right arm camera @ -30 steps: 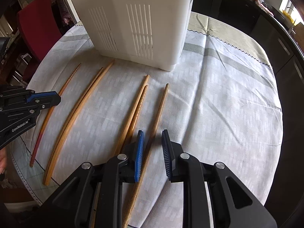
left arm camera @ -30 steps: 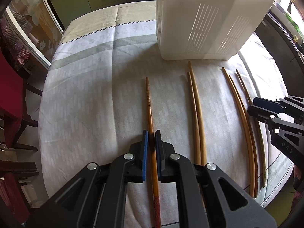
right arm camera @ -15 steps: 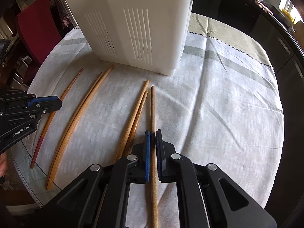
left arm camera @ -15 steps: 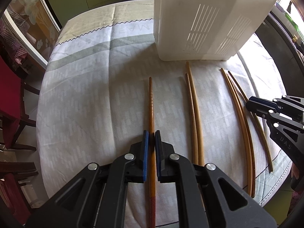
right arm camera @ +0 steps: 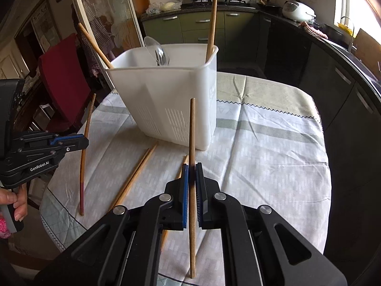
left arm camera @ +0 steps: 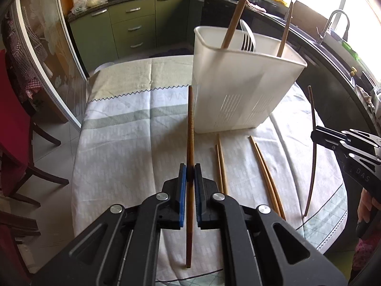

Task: Organize utensils
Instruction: 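Lift both chopsticks upright with the left and right grippers, then lower both chopsticks into the white holder and open both grippers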

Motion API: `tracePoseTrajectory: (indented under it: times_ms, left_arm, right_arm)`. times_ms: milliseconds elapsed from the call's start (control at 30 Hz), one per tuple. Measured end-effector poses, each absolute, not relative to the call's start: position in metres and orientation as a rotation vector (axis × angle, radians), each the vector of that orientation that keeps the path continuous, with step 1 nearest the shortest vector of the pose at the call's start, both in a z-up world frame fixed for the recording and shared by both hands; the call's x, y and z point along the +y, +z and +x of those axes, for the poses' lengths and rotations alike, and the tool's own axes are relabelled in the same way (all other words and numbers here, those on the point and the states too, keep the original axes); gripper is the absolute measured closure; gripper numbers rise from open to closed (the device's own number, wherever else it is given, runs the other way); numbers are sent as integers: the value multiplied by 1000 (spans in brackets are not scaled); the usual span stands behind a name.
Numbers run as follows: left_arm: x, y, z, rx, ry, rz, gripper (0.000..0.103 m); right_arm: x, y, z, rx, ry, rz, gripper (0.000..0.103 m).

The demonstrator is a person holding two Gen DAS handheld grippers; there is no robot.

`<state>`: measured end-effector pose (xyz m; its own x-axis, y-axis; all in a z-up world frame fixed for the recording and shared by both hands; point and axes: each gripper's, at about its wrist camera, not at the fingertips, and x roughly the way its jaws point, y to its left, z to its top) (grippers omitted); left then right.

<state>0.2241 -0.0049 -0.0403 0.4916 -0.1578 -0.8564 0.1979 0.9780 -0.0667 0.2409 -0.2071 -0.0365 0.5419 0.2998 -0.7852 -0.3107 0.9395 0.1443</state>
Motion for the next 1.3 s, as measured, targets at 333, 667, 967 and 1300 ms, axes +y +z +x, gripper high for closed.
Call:
tracePoseTrajectory:
  times_ms: [333, 667, 967, 1300]
  left_arm:
    - [-8, -5, 201, 917, -215, 61, 96]
    - [-7, 2, 180, 889, -233, 68, 96]
    - [-7, 8, 156, 845, -236, 101, 96]
    - [-5, 14, 146, 836, -239, 104, 96]
  right_arm:
    - [-223, -1, 210, 750, 355, -3, 96]
    - [-233, 7, 174, 707, 355, -10, 96]
    - [-235, 11, 154, 704, 364, -16, 96]
    - [-237, 13, 150, 711, 368, -18, 96]
